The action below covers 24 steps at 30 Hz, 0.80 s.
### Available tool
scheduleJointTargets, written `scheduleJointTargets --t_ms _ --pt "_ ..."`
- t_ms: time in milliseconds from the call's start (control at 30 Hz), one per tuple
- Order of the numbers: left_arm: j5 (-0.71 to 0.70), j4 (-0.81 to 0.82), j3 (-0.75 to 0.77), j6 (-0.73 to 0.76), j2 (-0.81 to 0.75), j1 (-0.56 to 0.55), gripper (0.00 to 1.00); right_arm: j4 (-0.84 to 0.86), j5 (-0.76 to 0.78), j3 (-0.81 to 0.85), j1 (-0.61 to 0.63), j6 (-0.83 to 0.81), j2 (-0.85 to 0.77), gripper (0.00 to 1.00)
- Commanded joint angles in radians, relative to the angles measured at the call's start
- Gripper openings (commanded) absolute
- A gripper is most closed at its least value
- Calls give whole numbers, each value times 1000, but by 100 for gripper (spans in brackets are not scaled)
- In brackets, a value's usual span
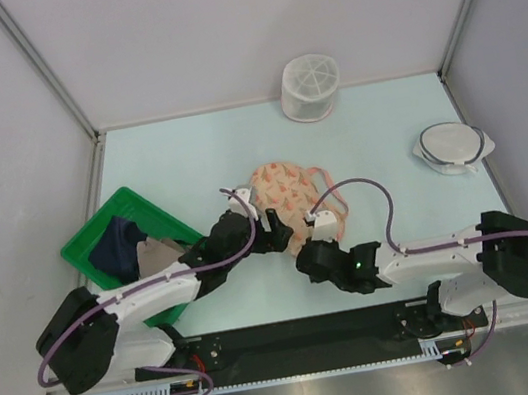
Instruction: Unzip the laundry bag and remove the bra
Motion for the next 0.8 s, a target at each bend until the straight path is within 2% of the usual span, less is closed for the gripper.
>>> scheduleJointTargets --t_ms 0,233,433,600,767 --pt "6 -36 -89 -155 -93 -14 88 107 -1 86 5 -62 53 0" --pt "54 39 -159 -282 -101 -43 84 213 -50 124 4 -117 116 0" --pt "17 56 -172 -310 -90 -45 65 248 -77 139 5 -130 145 0" --pt "-11 67 -180 -316 -86 -45 52 264 -94 133 7 -136 148 0" --pt "-28 71 -177 -316 -86 -45 30 279 -100 132 7 -151 151 0"
